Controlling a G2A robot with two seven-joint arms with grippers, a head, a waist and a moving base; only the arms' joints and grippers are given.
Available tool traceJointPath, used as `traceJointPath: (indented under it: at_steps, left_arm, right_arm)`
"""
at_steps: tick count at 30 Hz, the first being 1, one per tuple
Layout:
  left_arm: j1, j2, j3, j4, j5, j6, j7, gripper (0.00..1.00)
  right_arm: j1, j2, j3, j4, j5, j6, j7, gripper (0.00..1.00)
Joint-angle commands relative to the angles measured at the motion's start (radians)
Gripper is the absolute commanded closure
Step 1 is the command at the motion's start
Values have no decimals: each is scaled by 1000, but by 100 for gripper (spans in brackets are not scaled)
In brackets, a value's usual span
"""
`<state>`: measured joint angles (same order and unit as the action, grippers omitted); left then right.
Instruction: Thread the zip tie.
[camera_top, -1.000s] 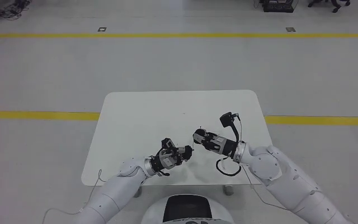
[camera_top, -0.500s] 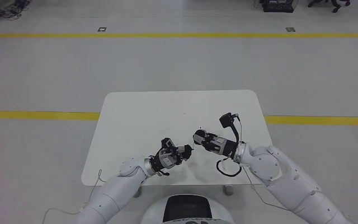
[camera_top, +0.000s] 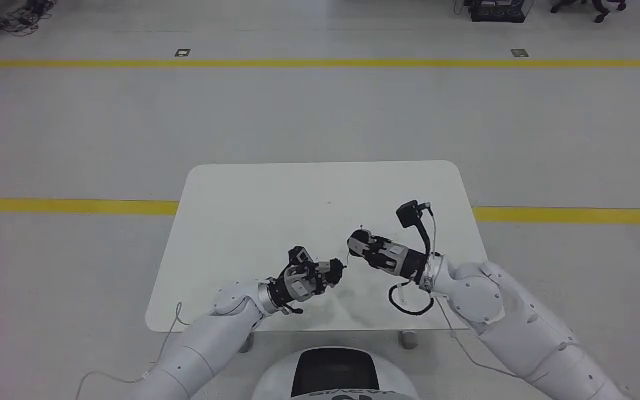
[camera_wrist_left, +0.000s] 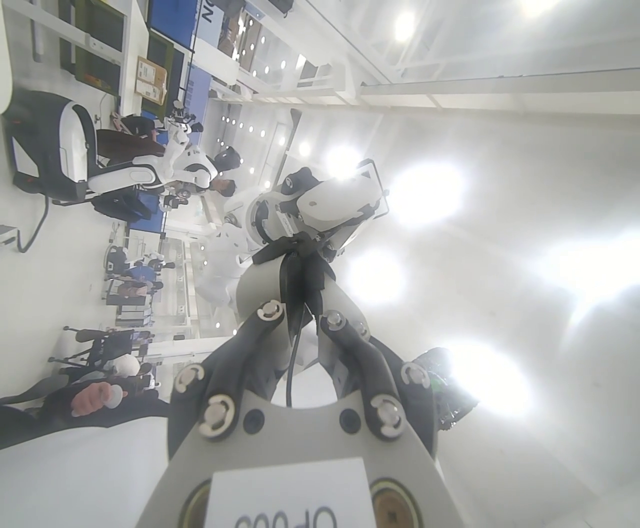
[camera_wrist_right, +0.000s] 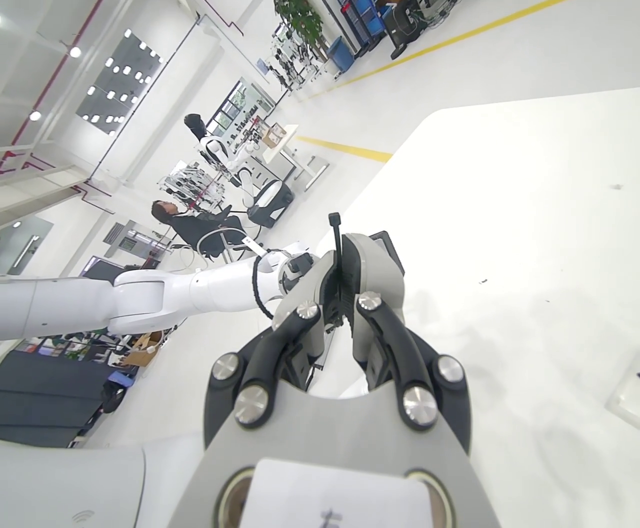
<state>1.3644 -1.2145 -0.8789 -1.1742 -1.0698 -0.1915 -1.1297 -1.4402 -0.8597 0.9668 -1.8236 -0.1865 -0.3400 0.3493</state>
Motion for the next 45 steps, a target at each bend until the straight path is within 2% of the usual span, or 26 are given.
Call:
traceJointPath:
  at_steps: [1, 45]
  left_arm:
    - [0, 0, 1, 0, 1, 1, 0, 100]
    - [-2, -2, 1, 3, -9, 5, -4, 100]
  right_arm:
    - [-2, 1, 1, -2, 0, 0, -1, 100]
    - [20, 5, -26, 9, 7, 0, 10, 100]
